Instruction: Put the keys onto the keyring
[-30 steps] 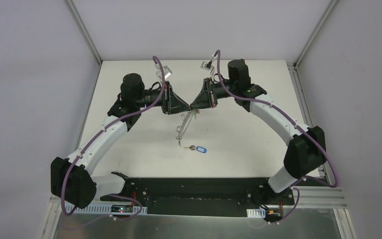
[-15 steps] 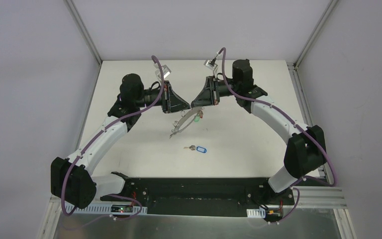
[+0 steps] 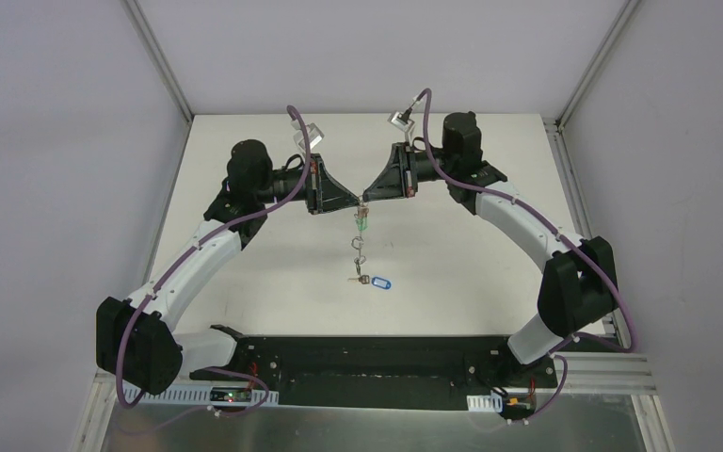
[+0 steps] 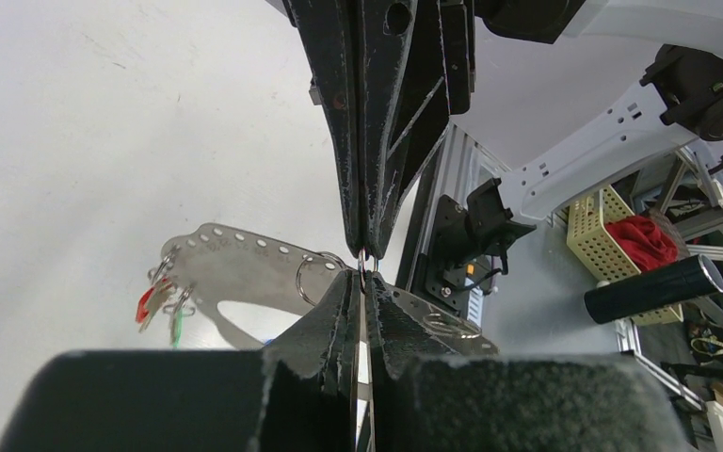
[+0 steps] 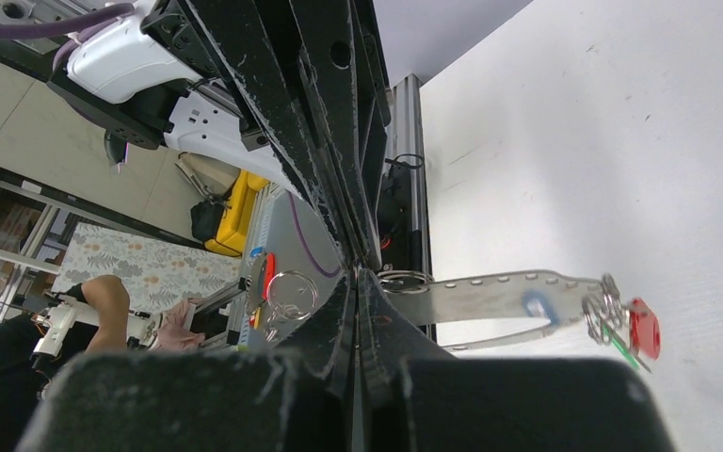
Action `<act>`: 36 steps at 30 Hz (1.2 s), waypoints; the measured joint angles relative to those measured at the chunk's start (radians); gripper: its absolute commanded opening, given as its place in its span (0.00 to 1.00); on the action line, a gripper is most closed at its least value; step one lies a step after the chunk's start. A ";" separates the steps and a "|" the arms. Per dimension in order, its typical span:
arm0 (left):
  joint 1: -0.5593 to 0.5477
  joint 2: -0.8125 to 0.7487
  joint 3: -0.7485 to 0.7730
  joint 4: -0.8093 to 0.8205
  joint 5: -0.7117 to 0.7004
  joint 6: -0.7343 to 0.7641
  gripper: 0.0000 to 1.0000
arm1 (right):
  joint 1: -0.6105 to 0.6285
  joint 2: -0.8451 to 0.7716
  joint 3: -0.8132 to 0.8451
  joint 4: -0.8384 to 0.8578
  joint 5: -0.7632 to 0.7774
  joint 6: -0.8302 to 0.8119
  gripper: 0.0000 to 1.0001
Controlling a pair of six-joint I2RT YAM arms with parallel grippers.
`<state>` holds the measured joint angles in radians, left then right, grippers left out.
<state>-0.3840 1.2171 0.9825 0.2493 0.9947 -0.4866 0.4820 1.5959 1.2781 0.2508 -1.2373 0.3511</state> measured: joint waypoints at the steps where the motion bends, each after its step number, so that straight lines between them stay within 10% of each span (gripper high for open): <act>1: 0.000 0.000 0.000 0.000 0.000 -0.001 0.03 | 0.000 0.000 0.000 0.003 -0.001 0.004 0.00; 23: 0.000 0.014 0.000 -0.012 -0.001 -0.021 0.00 | 0.002 0.000 -0.016 0.001 -0.001 -0.035 0.09; 36: -0.035 0.026 0.157 -0.479 -0.039 0.303 0.00 | 0.028 -0.011 0.036 -0.400 0.057 -0.438 0.35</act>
<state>-0.4187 1.2430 1.1393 -0.2298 0.9558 -0.1841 0.5102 1.5848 1.3140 -0.1490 -1.1801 -0.0872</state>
